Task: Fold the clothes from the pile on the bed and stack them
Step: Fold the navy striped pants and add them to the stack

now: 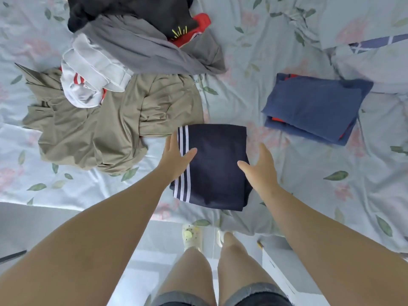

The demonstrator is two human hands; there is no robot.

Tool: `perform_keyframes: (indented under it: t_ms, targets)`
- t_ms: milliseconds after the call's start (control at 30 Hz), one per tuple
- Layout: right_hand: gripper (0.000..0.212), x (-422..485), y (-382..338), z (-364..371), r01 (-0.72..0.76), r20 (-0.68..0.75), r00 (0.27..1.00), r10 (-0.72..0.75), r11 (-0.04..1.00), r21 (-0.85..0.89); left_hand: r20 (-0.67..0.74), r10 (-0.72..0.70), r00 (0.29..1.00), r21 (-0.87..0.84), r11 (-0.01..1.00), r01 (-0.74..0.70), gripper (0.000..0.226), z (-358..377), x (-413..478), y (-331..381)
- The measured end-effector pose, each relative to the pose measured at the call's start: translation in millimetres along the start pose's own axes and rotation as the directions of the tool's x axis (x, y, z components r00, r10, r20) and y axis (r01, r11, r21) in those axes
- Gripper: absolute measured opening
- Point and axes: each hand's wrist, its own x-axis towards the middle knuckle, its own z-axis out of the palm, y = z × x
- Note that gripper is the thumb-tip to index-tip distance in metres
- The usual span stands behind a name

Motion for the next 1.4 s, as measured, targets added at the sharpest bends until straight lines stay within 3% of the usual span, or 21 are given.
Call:
perform_keyframes:
  t_ms: [133, 233, 400, 500, 600, 733, 833, 933, 1000, 1167, 1233, 1400]
  targets:
    - [0.074, 20.7, 22.3, 23.7, -0.164, 0.089, 0.982, 0.168, 0.985, -0.059, 0.059, -0.1, 0.993, 0.064, 0.993, 0.096, 0.087, 22.7, 17.5, -29.6]
    - [0.089, 40.4, 50.6, 42.0, -0.215, 0.116, 0.968, 0.221, 0.974, -0.067, 0.083, -0.153, 0.985, 0.069, 0.987, 0.147, 0.091, 29.2, 30.4, -51.5]
    - [0.102, 59.0, 68.6, 60.7, -0.366, 0.105, 0.926, 0.362, 0.93, 0.023, 0.088, -0.283, 0.955, -0.041, 0.957, 0.287, 0.085, 42.4, 53.0, -78.2]
    - [0.105, 64.9, 75.5, 73.0, -0.43, 0.037, 0.902, 0.429, 0.902, 0.033, 0.126, -0.363, 0.923, -0.068, 0.925, 0.373, 0.096, 54.5, 68.0, -92.3]
    - [0.09, 68.5, 76.4, 85.9, -0.464, -0.032, 0.885, 0.464, 0.886, -0.006, 0.139, -0.397, 0.907, 0.055, 0.918, 0.393, 0.088, 60.3, 76.5, -97.1]
    - [0.081, 72.6, 86.2, 94.8, -0.481, -0.022, 0.874, 0.485, 0.872, 0.097, 0.235, -0.371, 0.898, -0.134, 0.903, 0.408, 0.074, 57.8, 83.2, -93.4]
    - [0.061, 72.1, 81.4, 86.9, -0.505, 0.095, 0.863, 0.497, 0.836, 0.216, 0.367, -0.391, 0.844, -0.207, 0.85, 0.484, 0.058, 56.7, 84.7, -88.8]
    - [0.04, 65.2, 73.3, 73.0, -0.565, 0.286, 0.819, 0.497, 0.787, 0.25, 0.529, -0.419, 0.738, -0.173, 0.798, 0.577, 0.037, 53.2, 79.5, -76.4]
    - [0.028, 56.0, 70.5, 60.9, -0.557, 0.307, 0.824, 0.477, 0.782, 0.28, 0.57, -0.435, 0.697, -0.142, 0.784, 0.605, 0.034, 48.1, 75.4, -69.1]
    - [0.018, 28.4, 60.7, 25.8, -0.476, 0.248, 0.879, 0.407, 0.775, 0.414, 0.638, -0.369, 0.676, -0.086, 0.838, 0.539, 0.042, 33.1, 68.7, -23.4]
    - [0.018, 20.1, 55.4, 9.2, -0.433, 0.186, 0.9, 0.395, 0.761, 0.483, 0.617, -0.312, 0.722, -0.073, 0.891, 0.447, 0.031, 32.0, 67.9, 5.3]
    - [0.035, 11.6, 50.4, -43.9, -0.317, 0.061, 0.925, 0.375, 0.674, 0.667, 0.62, -0.115, 0.776, -0.013, 0.988, 0.156, 0.03, 51.1, 68.8, 96.8]
